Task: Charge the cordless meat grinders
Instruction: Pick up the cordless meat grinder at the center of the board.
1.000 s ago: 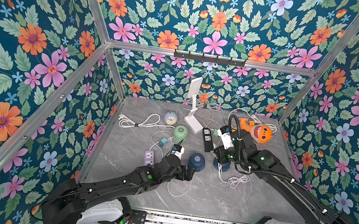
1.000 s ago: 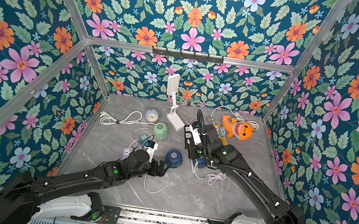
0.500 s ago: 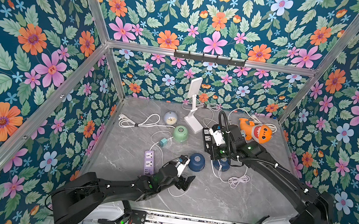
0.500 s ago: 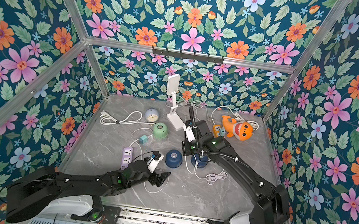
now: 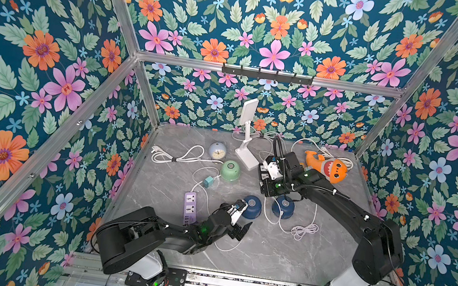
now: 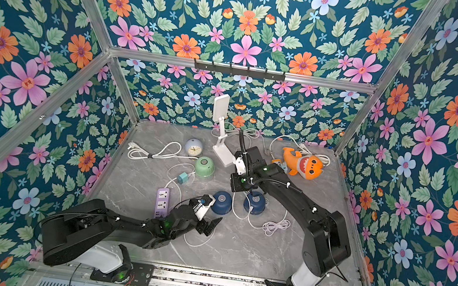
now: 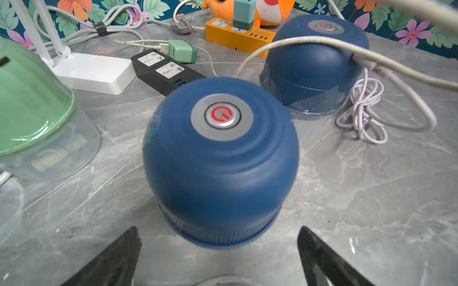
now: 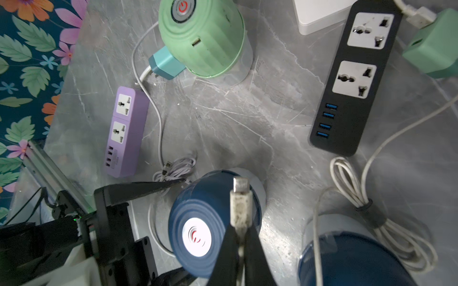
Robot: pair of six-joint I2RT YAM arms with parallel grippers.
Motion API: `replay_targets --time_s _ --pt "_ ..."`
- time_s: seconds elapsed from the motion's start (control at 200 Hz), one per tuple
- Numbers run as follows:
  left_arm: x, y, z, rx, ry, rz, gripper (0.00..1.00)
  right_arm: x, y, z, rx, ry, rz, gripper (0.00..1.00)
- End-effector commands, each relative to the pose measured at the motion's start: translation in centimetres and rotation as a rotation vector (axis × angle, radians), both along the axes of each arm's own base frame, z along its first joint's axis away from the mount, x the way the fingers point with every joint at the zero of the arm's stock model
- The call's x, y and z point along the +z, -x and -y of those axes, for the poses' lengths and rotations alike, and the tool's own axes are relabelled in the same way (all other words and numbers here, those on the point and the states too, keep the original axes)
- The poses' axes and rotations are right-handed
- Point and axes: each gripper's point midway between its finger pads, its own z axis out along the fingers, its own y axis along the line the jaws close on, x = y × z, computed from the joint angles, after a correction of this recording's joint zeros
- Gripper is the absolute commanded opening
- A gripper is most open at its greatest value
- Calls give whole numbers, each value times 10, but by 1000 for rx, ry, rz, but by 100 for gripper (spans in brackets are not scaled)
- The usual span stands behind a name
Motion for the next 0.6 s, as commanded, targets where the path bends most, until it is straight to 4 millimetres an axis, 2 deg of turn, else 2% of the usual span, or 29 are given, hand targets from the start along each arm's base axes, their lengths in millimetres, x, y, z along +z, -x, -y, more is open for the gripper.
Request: replay_targets --time_s 0.0,0.23,0.595 --pt "8 -9 6 5 25 52 99 -15 -3 4 18 46 -20 0" --pt "1 -20 16 1 31 63 99 -28 -12 7 20 33 -49 0" --pt "-11 -38 28 7 30 74 100 -52 -1 0 94 30 -125 0"
